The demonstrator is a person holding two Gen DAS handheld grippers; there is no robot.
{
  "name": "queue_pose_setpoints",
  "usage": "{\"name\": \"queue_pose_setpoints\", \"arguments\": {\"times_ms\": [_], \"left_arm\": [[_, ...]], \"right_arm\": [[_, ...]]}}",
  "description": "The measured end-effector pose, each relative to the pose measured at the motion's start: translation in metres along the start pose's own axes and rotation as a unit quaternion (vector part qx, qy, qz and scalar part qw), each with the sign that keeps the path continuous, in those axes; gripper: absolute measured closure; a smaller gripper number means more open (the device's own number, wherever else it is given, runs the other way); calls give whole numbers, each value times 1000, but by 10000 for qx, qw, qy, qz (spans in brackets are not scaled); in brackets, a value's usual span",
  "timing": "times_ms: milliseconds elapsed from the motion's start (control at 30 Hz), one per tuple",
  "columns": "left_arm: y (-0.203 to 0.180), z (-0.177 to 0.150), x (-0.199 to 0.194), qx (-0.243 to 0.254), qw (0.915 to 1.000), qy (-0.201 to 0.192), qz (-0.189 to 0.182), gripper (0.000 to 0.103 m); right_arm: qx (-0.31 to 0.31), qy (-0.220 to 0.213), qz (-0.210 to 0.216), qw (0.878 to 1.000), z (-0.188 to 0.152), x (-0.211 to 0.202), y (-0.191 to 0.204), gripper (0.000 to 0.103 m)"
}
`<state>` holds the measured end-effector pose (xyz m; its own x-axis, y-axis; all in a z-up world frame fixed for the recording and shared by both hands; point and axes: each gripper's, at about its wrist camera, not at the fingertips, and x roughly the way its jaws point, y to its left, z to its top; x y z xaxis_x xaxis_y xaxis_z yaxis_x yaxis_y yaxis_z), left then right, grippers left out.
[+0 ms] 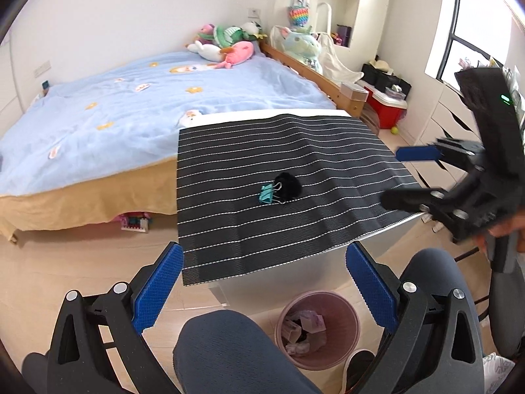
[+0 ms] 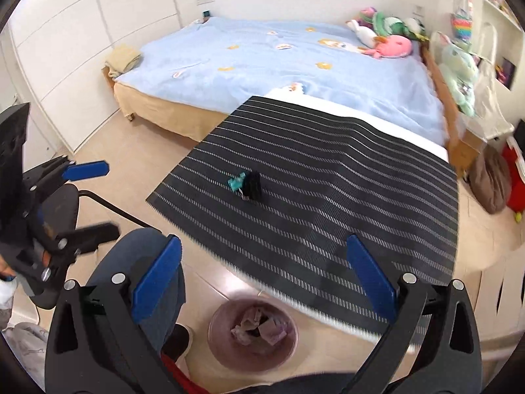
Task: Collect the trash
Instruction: 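Reach the right gripper to the small black clip and close on it, then grasp the teal binder clip with the left gripper while the right holds the black clip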
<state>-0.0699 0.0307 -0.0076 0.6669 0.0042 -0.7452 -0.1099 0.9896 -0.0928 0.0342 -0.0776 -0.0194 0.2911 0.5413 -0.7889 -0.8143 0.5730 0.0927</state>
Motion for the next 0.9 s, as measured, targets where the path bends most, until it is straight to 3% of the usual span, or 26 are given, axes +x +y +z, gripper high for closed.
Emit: {"name": "queue_pose_setpoints", "arguments": {"times_ms": [400,500,667,733,900], "left_arm": [[21,-10,2,-262,9996,105,61,8],[24,-12,3,-304,9995,115,56,8],[25,-15,3,-312,9994,146,51,8],[25,-15,2,-315,9994,156,46,8],[25,-15,4,-310,9993,179,47,8]], "right_arm": [[-632,580,140,9962,32,75,10,6],[-642,725,230,9950,35,86,10,23],[-661,867,340,9935,37,99,11,43],[-668,924,337,9929,38,103,10,59],[-649,981,371,9924,36,107,9,78]]}}
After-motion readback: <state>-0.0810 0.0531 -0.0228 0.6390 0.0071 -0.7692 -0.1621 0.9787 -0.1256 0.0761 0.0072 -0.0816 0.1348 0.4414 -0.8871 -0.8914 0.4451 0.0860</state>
